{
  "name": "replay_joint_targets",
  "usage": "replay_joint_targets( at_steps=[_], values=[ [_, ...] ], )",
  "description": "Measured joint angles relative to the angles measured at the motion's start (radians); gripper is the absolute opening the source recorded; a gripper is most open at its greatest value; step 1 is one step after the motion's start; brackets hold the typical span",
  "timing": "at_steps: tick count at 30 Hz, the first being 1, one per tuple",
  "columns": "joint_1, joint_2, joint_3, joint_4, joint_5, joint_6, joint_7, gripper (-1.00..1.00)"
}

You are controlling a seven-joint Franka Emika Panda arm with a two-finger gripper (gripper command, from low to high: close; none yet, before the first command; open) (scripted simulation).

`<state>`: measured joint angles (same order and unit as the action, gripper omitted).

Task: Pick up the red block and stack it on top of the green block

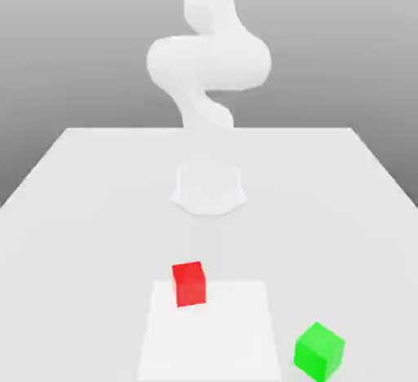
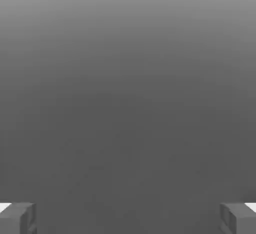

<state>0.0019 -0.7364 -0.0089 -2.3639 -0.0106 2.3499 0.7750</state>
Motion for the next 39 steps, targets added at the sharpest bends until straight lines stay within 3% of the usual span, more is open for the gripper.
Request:
replay_joint_targets(
  at_steps=[17, 24, 25, 32, 39],
  values=[
    [0.015, 0.595, -0.112, -0.521, -0.03, 0.449, -0.261, 0.0],
    [-0.035, 0.904, -0.037, -0.52, 0.091, 0.701, -0.369, 0.0],
    [-0.044, 0.923, -0.027, -0.517, 0.095, 0.717, -0.373, -1.0],
    [-0.047, 0.919, -0.026, -0.518, 0.089, 0.713, -0.368, -1.0],
    [-0.053, 0.687, -0.045, -0.551, 0.003, 0.516, -0.306, -1.0]
  ],
)
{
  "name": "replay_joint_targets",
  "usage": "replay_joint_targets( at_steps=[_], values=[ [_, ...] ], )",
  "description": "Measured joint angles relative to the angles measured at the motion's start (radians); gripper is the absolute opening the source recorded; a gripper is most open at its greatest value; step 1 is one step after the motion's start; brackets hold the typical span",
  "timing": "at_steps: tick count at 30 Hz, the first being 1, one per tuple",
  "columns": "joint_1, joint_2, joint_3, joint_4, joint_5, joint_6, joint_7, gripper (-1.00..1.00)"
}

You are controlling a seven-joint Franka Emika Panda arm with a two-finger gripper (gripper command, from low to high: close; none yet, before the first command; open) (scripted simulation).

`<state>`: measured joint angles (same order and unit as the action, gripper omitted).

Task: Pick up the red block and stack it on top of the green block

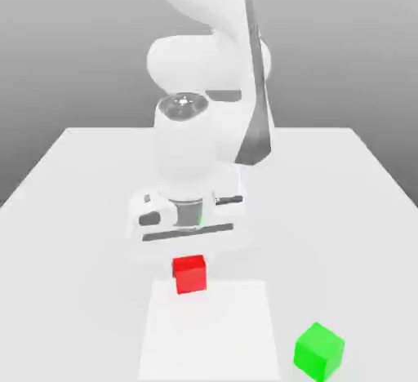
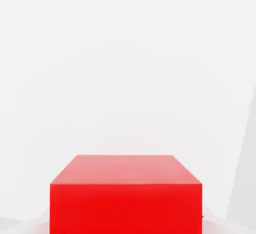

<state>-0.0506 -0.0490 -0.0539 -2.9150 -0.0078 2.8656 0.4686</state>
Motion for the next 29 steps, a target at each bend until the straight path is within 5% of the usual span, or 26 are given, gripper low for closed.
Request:
replay_joint_targets(
  at_steps=[14, 18, 19, 29],
  values=[
    [0.26, 0.177, 0.153, 0.447, -0.016, -0.27, 0.028, -1.0],
    [0.28, 0.307, 0.149, 0.483, -0.047, -0.178, 0.051, -1.0],
    [0.285, 0.339, 0.144, 0.486, -0.054, -0.149, 0.057, 1.0],
    [0.28, 0.259, 0.152, 0.483, -0.035, -0.225, 0.043, 1.0]
  ],
)
